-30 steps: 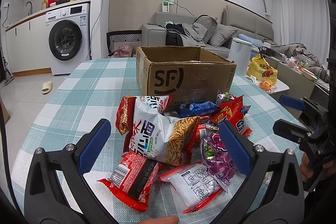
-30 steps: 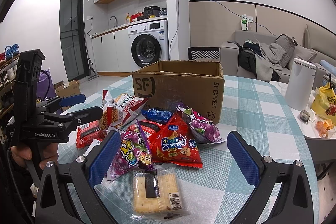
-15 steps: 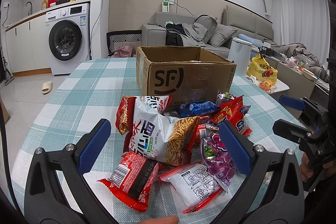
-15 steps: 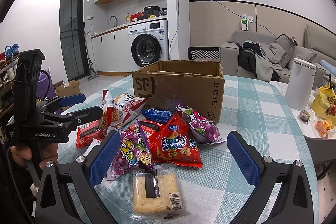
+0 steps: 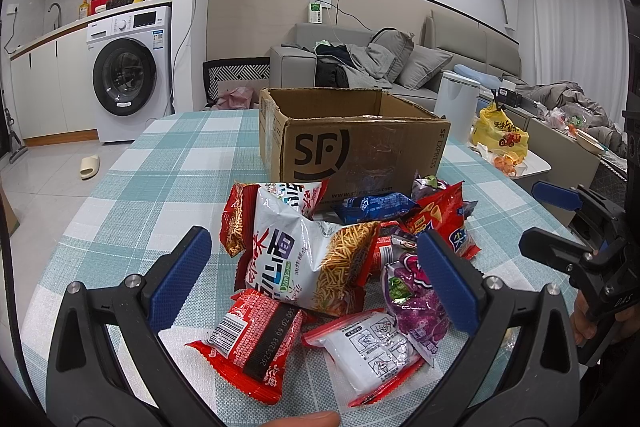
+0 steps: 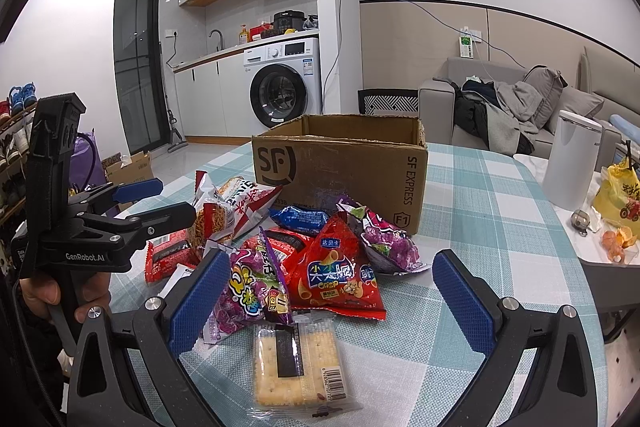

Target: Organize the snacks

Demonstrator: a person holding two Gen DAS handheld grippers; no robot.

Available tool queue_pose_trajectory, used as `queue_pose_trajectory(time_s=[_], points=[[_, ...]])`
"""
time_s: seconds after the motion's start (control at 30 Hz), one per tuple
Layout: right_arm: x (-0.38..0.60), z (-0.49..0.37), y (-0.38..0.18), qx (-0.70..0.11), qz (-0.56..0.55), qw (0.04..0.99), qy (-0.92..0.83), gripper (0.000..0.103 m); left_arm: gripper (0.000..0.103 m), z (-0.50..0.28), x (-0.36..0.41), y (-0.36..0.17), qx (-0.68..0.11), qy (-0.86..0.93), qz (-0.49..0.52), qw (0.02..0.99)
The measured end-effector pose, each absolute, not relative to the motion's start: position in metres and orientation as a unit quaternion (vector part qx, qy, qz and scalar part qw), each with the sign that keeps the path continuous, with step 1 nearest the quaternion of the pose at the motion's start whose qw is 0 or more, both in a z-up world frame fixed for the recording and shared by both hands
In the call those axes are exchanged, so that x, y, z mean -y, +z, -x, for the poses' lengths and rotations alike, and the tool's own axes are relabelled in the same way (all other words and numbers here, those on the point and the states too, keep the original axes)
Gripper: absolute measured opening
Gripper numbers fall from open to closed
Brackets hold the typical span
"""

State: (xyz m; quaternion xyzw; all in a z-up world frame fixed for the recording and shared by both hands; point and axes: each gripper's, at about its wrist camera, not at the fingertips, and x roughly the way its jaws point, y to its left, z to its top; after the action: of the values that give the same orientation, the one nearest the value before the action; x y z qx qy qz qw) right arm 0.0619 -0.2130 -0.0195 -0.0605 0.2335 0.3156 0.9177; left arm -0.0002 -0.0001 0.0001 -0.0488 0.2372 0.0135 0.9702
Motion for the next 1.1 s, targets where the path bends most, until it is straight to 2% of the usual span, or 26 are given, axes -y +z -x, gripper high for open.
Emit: queue_pose_trajectory(time_s=[1.1], points=[[0.2123, -0.0676, -0.0238, -0.246, 0.062, 0.920, 0.299, 0.103, 0.103, 0.0011, 0.0007, -0.0006, -0.232, 0.011, 0.050, 0.971]])
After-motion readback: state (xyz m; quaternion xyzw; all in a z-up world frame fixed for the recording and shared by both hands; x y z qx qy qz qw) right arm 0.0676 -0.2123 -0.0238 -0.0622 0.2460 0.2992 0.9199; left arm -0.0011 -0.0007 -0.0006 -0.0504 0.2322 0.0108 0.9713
